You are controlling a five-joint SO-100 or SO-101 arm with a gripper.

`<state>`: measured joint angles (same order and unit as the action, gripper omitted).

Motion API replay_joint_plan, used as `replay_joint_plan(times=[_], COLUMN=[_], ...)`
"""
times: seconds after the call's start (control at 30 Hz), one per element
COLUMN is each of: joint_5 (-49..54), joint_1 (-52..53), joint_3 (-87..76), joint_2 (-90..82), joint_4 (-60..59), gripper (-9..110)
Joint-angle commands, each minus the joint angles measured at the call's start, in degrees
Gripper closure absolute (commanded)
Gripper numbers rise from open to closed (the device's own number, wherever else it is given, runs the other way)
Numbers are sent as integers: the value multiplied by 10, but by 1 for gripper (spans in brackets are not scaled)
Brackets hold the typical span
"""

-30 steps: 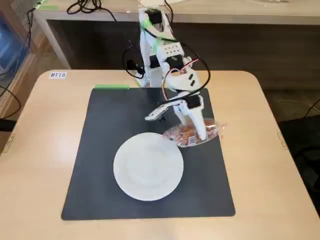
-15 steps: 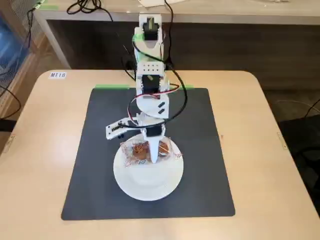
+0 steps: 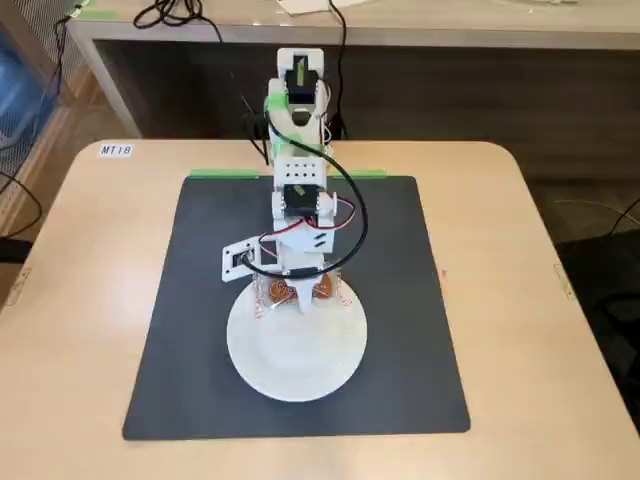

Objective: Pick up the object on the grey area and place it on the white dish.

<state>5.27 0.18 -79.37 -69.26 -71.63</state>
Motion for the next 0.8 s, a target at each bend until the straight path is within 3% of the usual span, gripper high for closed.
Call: replay_joint_plan(times=[0.0,0.4,0.53,0.67,0.77], joint_5=[-4,-28,-91,-153,-104], joint_1=[-5,-2,-11,-10,-16], joint_3=[33,7,-136,-364,-425], joint_2=[-25,-218,-453,-706,-773], joint_4=[-12,-131,-40,121,133], gripper=[55,50,66,97,101])
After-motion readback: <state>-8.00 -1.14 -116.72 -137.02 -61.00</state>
